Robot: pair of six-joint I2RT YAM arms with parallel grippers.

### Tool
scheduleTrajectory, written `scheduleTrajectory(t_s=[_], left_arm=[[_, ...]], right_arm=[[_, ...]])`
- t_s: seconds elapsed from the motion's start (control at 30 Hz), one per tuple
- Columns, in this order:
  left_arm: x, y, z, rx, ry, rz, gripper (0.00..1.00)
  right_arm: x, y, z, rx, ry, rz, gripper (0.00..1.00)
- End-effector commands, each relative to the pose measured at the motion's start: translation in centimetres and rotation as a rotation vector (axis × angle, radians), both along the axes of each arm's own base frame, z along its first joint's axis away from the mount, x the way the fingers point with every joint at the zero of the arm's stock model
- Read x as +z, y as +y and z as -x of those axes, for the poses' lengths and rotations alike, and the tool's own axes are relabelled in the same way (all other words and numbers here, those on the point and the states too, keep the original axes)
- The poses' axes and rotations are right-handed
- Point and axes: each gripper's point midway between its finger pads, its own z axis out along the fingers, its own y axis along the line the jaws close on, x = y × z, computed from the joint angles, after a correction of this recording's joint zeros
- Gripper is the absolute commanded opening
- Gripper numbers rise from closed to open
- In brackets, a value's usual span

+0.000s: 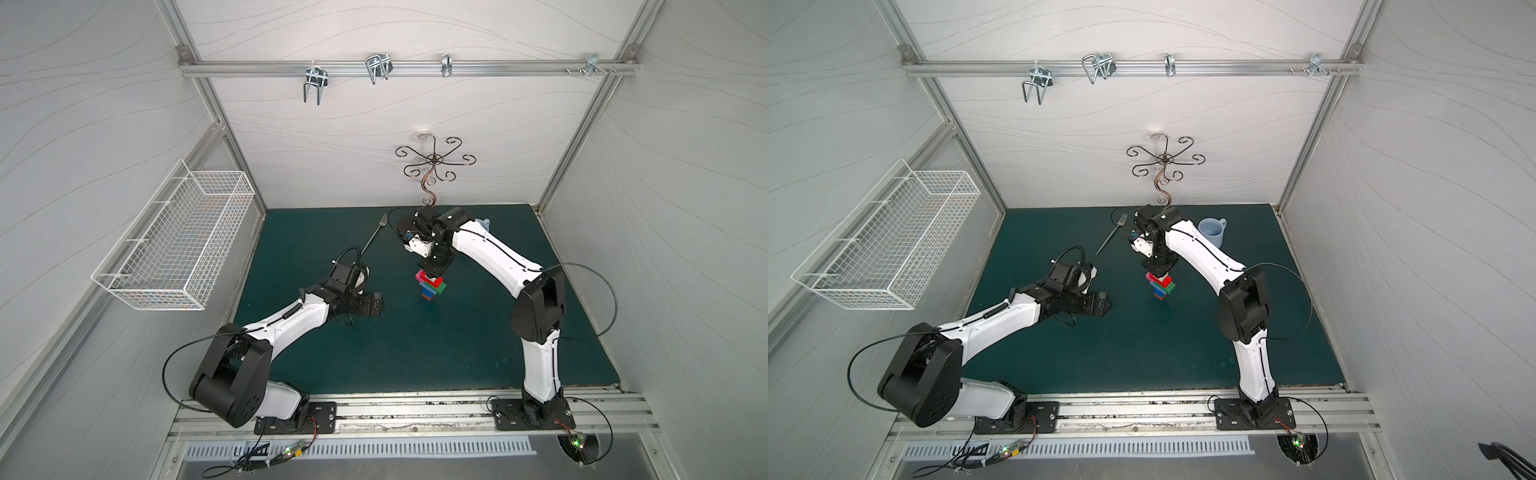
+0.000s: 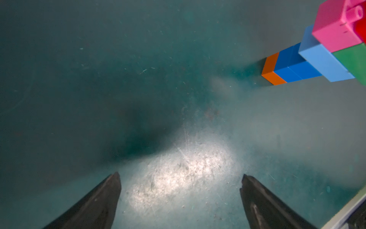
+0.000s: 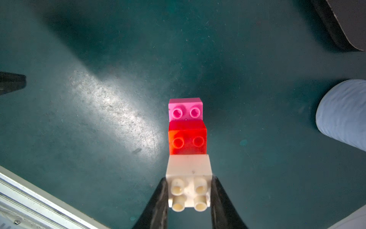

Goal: Assemble a spoon with lego
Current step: Assemble the lego brick with the lego brick.

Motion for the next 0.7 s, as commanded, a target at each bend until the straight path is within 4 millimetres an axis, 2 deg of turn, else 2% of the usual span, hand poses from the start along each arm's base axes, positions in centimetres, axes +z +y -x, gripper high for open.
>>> scheduleTrajectory(t_s=[0.0,0.13,0.23,0.4,0.67], left_arm=[[2.1,-0.1,-1.3,0.001,-0.068,-0.013,1.0],[2.2,0.1,-1.4,0.002,-0.076,-0.021,1.0],[2.1,0.4,-1.2,0.002,-0.077,-0.036,1.0],[1.9,0.4,-1.2,0.001,-0.077,-0.036,1.0],[1.8,0.4,-1.2,0.003,-0.07,-0.043,1.0]], right_arm=[[-3.6,-1.0,1.3,-0.015,0.107,0.129,0.16],[-4.5,-0.6,1.2,-0.012,0.137,0.144,0.15],[-4.8,-1.2,1.6,-0.023,0.151,0.173,0.15],[-3.5,-1.7,2.2,-0.051,0.156,0.154,0.15],[-3.0,-1.9,2.4,-0.059,0.164,0.145,0.14]])
